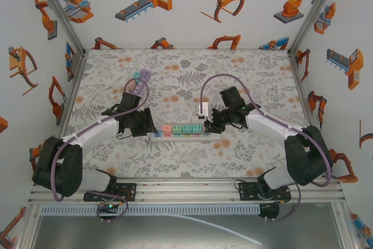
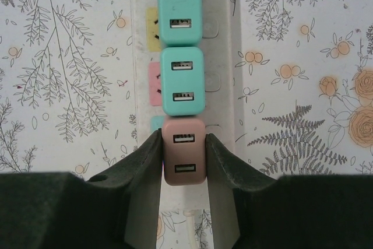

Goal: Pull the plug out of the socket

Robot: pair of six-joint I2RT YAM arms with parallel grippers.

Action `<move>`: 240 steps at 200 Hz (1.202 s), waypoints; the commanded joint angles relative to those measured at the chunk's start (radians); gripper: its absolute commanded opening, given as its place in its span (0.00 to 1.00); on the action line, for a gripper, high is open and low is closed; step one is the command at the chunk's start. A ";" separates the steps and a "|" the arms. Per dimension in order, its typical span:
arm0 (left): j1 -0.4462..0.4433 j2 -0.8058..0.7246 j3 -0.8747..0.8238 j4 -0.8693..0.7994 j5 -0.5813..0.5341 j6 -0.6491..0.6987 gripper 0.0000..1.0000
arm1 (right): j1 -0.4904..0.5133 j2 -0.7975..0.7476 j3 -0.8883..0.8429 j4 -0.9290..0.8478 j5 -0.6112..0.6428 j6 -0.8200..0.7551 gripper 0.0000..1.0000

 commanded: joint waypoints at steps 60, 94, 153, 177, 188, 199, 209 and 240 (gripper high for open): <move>-0.030 0.075 -0.008 -0.076 -0.069 0.022 0.45 | 0.014 0.015 0.046 -0.034 -0.011 -0.026 0.24; -0.075 0.103 -0.003 -0.127 -0.157 0.033 0.44 | 0.014 0.001 0.066 -0.036 -0.041 -0.025 0.21; -0.116 0.162 0.002 -0.161 -0.259 0.003 0.44 | 0.014 -0.031 0.078 -0.043 -0.057 -0.023 0.16; -0.122 0.165 0.007 -0.168 -0.284 -0.005 0.44 | 0.011 -0.045 0.076 -0.044 -0.056 -0.025 0.15; -0.122 0.162 0.011 -0.173 -0.290 -0.007 0.43 | 0.011 -0.050 0.077 -0.045 -0.051 -0.023 0.15; -0.124 0.160 0.014 -0.177 -0.292 -0.008 0.44 | 0.010 -0.054 0.077 -0.047 -0.050 -0.023 0.14; -0.123 0.155 0.018 -0.180 -0.293 -0.009 0.43 | 0.009 -0.062 0.076 -0.048 -0.056 -0.023 0.14; -0.124 0.134 0.030 -0.183 -0.276 -0.010 0.44 | 0.005 -0.079 0.073 -0.053 -0.055 -0.018 0.14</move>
